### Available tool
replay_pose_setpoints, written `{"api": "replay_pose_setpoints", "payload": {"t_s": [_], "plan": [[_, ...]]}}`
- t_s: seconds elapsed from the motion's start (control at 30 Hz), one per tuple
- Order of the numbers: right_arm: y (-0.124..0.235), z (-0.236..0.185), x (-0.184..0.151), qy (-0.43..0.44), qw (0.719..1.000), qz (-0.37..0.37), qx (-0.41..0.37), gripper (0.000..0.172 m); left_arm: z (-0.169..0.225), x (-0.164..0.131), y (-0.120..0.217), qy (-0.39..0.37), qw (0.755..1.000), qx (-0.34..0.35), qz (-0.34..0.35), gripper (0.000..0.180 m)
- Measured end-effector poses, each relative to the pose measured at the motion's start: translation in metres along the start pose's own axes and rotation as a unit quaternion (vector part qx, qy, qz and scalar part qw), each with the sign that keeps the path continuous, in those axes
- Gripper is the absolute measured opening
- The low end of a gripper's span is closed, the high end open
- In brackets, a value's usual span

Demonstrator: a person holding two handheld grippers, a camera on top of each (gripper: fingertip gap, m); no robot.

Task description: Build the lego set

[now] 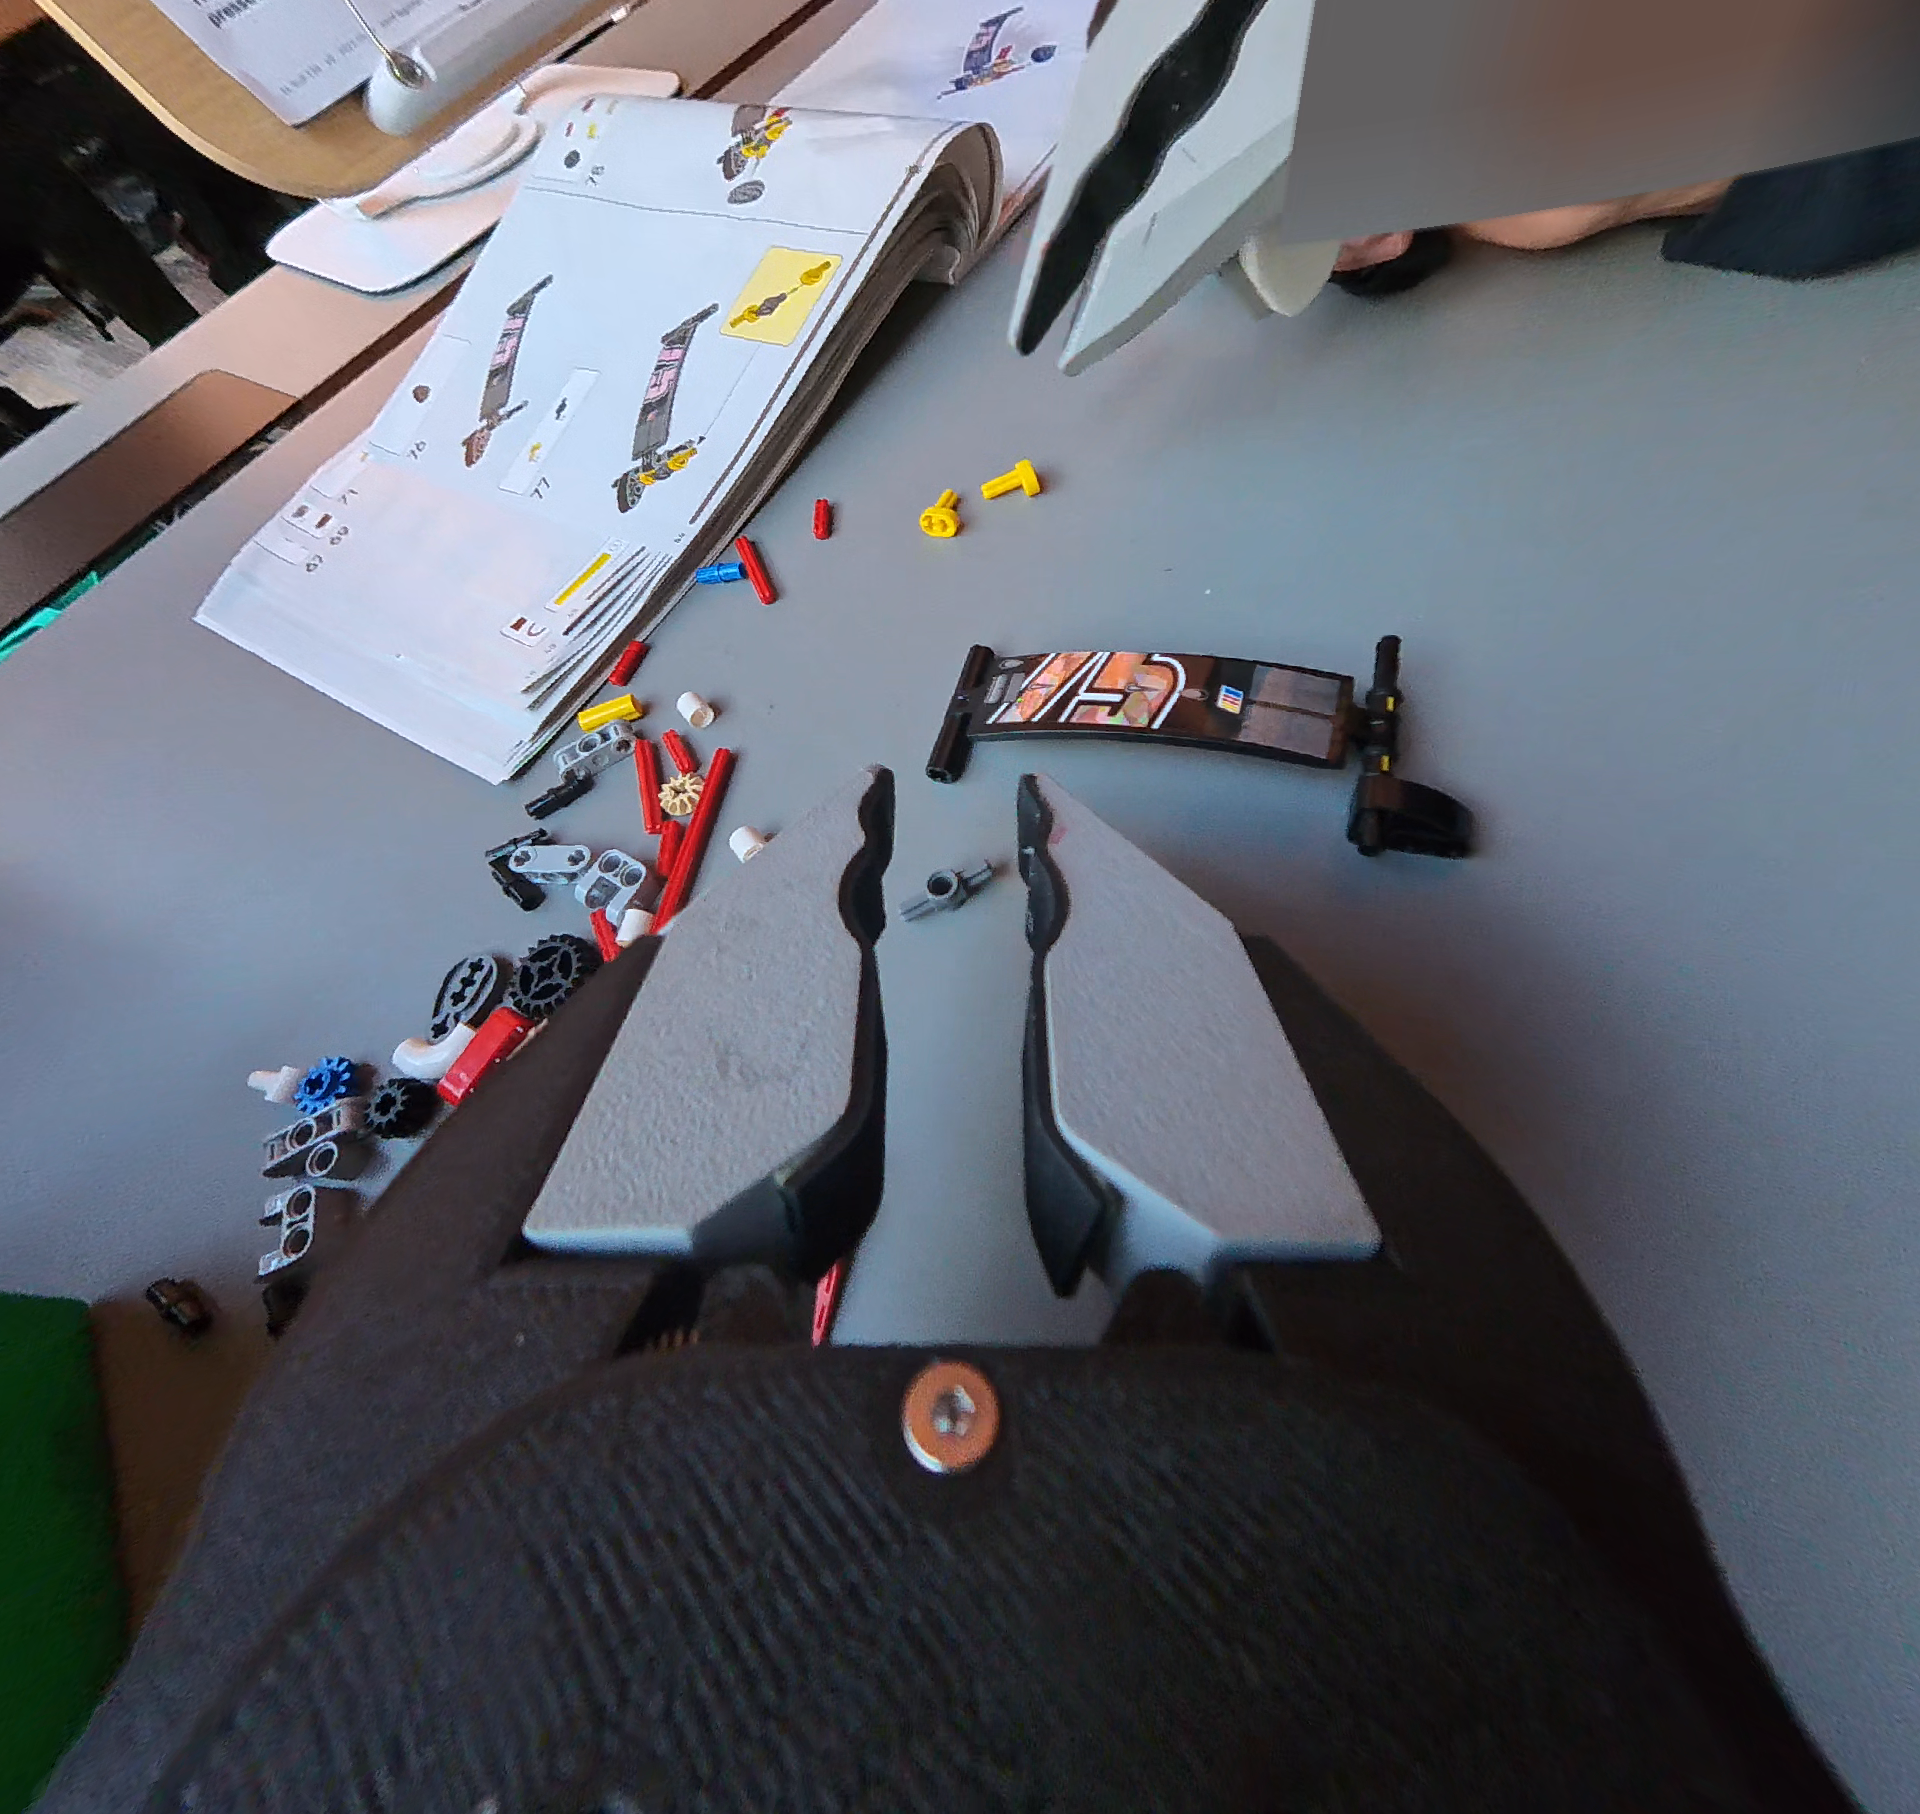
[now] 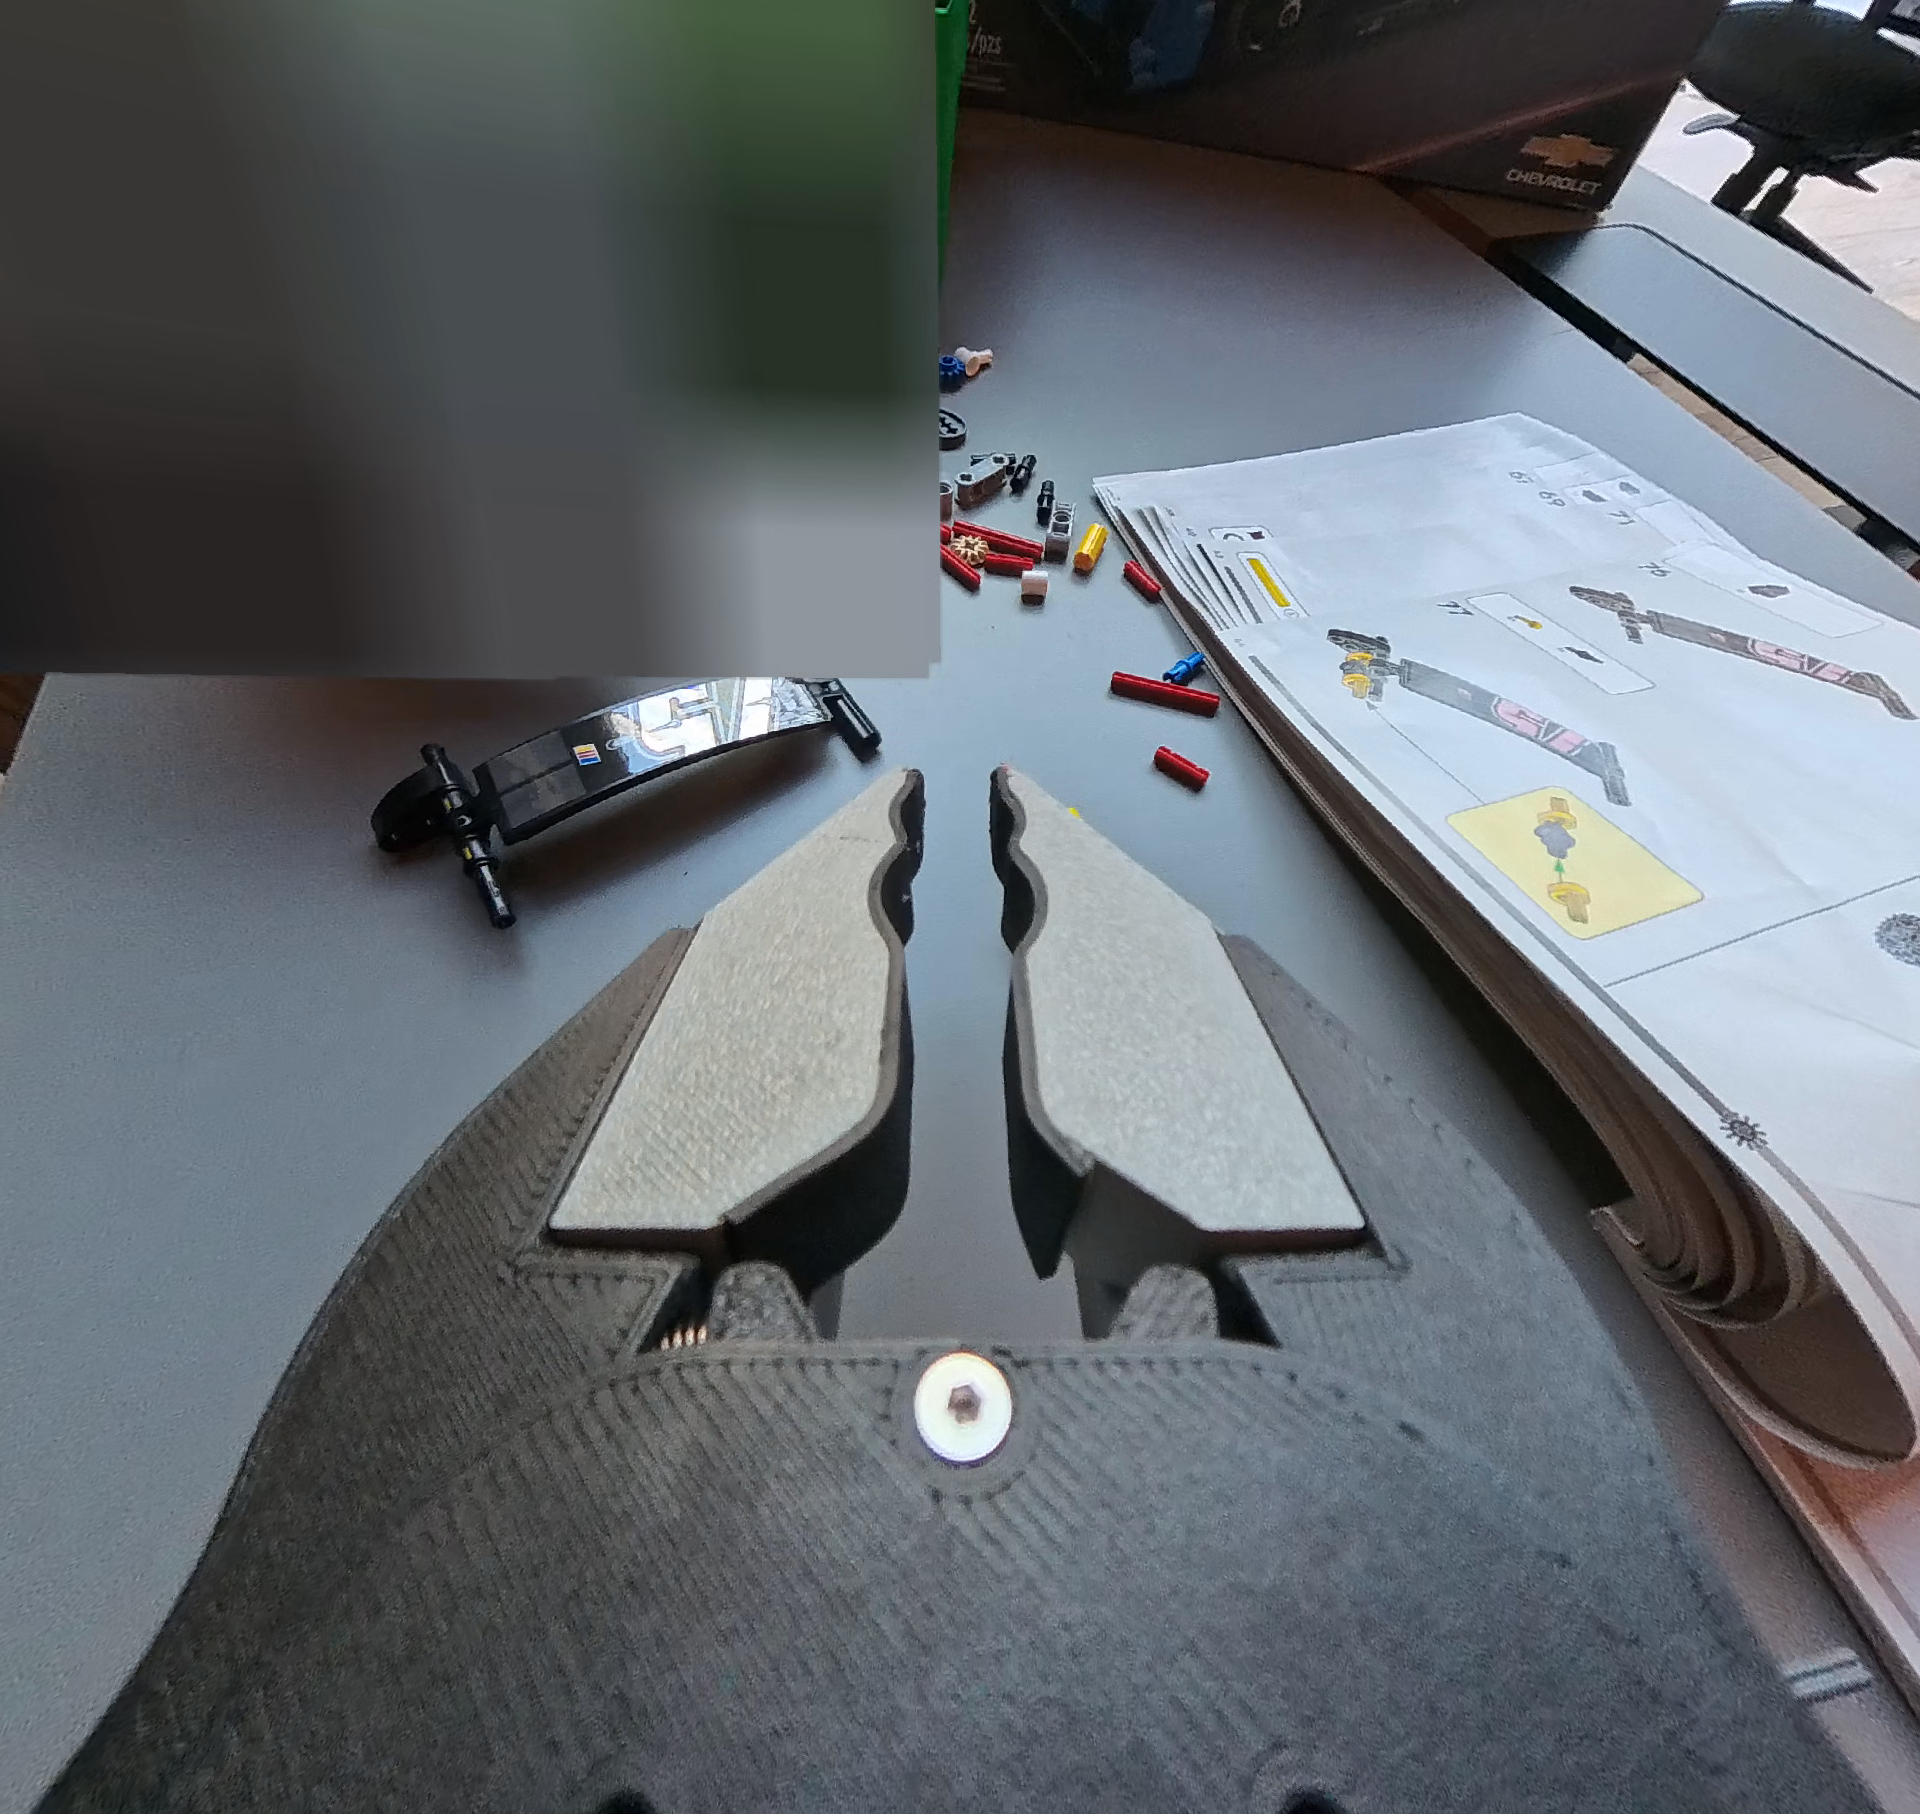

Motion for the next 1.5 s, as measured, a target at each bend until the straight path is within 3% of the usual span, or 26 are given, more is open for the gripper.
{"api": "replay_pose_setpoints", "payload": {"t_s": [0.27,0.6,1.03,1.5], "plan": [[-0.011,0.010,-0.021,-0.016,0.993,-0.110,-0.050,0.013,-0.002,0.001,0.002,0.007,1.000,0.002,0.009,0.020],[-0.018,0.014,-0.032,-0.008,0.982,-0.167,-0.089,0.017,-0.005,0.002,0.004,0.014,1.000,0.014,0.015,0.019],[-0.022,0.009,-0.029,0.017,0.982,-0.167,-0.086,0.008,0.000,0.001,0.001,-0.014,1.000,0.022,0.002,0.016],[-0.010,0.003,-0.010,0.012,0.996,-0.071,-0.057,0.009,-0.002,0.003,0.006,0.000,1.000,0.013,0.027,0.012]]}}
Point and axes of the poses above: each gripper's, where its closed fingertips meet, y back along the fingers, x out of its top, z = x × y across the jaws, the point moved 5 cm from there along y, back along the fingers, and after that the axes turned 3 degrees about -z, right-handed, at the moved point
